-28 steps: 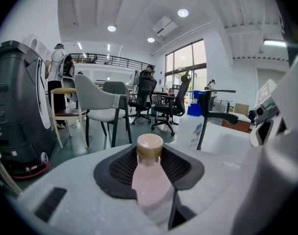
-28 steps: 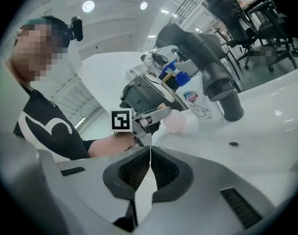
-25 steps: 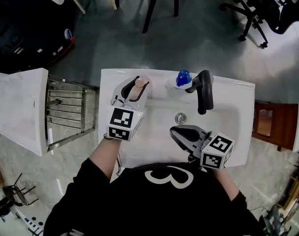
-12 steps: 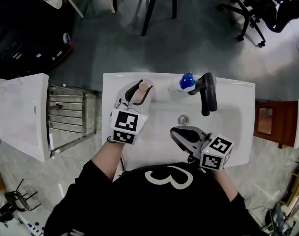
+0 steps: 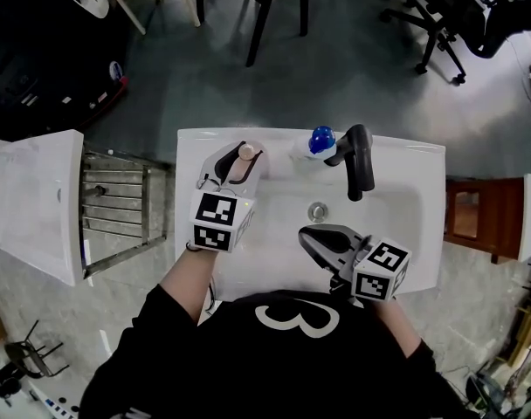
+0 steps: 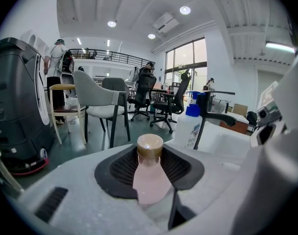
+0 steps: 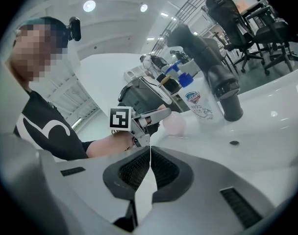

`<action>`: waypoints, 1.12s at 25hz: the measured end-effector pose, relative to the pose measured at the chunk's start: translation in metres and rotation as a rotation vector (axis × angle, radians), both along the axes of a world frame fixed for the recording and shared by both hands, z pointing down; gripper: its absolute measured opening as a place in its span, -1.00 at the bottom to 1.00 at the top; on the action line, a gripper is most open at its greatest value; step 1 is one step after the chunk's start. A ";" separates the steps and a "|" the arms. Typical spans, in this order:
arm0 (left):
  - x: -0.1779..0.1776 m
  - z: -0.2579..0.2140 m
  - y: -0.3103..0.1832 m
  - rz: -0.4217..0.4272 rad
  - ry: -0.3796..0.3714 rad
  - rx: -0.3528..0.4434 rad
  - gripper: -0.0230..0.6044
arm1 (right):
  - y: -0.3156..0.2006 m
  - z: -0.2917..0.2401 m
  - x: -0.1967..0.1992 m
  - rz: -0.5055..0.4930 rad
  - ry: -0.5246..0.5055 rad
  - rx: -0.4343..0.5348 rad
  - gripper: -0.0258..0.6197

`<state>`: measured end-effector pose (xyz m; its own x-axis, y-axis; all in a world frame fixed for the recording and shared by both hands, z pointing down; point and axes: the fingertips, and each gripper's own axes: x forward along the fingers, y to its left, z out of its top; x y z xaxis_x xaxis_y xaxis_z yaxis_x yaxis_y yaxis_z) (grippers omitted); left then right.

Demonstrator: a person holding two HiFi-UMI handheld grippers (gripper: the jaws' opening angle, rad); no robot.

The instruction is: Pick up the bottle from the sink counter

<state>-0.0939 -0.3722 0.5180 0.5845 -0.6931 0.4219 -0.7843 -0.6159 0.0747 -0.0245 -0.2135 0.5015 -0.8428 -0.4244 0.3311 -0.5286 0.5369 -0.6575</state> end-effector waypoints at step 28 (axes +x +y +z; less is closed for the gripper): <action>0.010 -0.058 0.130 -0.050 0.095 -0.050 -0.46 | 0.089 -0.063 0.016 -0.075 -0.027 0.136 -0.88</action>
